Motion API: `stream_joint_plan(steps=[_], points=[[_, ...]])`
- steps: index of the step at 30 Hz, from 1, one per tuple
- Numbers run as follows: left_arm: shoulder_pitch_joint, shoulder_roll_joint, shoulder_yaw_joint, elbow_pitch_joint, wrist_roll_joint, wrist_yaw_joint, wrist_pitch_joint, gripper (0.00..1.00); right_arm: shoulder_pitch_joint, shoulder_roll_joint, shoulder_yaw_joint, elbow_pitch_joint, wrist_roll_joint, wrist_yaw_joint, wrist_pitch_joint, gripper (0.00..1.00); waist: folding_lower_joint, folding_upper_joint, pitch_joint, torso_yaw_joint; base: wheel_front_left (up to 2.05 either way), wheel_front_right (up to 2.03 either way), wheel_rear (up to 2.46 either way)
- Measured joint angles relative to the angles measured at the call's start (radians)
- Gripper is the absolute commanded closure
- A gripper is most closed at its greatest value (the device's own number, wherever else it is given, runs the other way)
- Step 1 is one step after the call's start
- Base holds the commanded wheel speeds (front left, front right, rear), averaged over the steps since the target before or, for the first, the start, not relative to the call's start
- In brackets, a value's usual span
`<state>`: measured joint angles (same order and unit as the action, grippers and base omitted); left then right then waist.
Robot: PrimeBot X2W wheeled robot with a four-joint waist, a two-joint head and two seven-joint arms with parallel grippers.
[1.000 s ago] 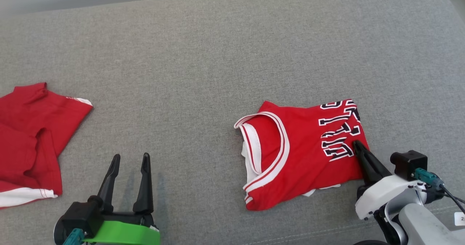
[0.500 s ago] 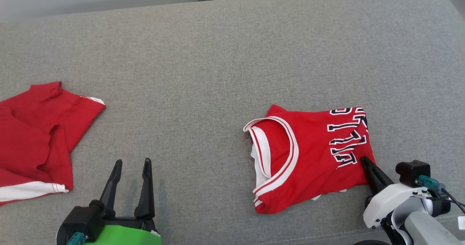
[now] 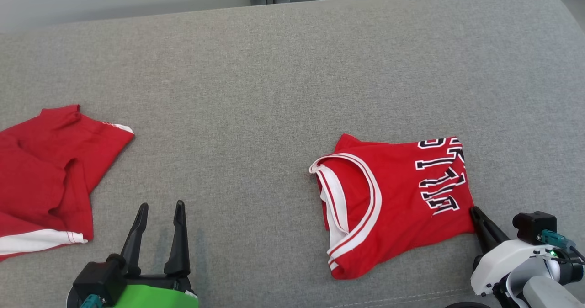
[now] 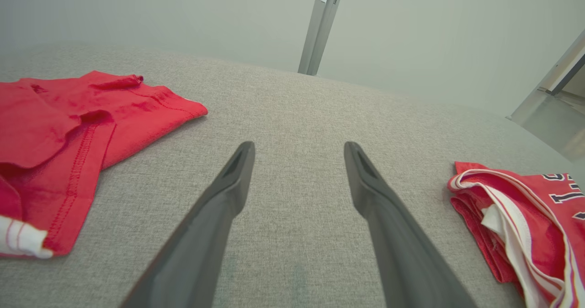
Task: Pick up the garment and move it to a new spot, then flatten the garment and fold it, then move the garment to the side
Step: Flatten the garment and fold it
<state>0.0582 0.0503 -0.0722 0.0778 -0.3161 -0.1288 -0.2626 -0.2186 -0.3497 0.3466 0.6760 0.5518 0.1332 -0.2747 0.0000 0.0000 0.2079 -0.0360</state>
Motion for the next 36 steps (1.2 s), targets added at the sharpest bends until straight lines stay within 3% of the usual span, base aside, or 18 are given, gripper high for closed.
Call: stream_joint_plan(steps=[27,29,30,31,36], points=[[0.019,0.000,-0.016,0.005,-0.009,0.002,0.000,0.00,0.052,-0.045,0.030,-0.039,0.030,-0.001,0.009,1.00,0.0000,0.0001,-0.037,-0.015,0.00,0.00,0.00],[0.024,0.000,-0.015,0.005,-0.011,0.005,0.000,0.00,0.072,-0.052,0.016,-0.069,0.030,-0.001,0.009,0.45,0.0000,0.0000,-0.042,-0.014,0.00,0.00,0.00],[0.026,0.000,-0.011,0.003,-0.013,0.006,0.000,0.00,0.083,-0.061,0.011,-0.087,0.030,-0.001,0.009,0.05,0.0000,0.0000,-0.045,-0.014,0.00,0.00,0.00],[0.026,0.000,-0.011,0.003,-0.013,0.006,0.000,0.00,0.083,-0.061,0.011,-0.087,0.030,-0.001,0.009,0.00,0.0000,0.0000,-0.045,-0.014,0.00,0.00,0.00],[0.049,0.000,-0.001,0.000,-0.014,0.006,0.000,0.00,0.136,-0.101,-0.102,-0.229,-0.030,-0.002,0.011,0.00,0.0000,0.0000,-0.070,-0.014,0.00,0.00,0.00]])
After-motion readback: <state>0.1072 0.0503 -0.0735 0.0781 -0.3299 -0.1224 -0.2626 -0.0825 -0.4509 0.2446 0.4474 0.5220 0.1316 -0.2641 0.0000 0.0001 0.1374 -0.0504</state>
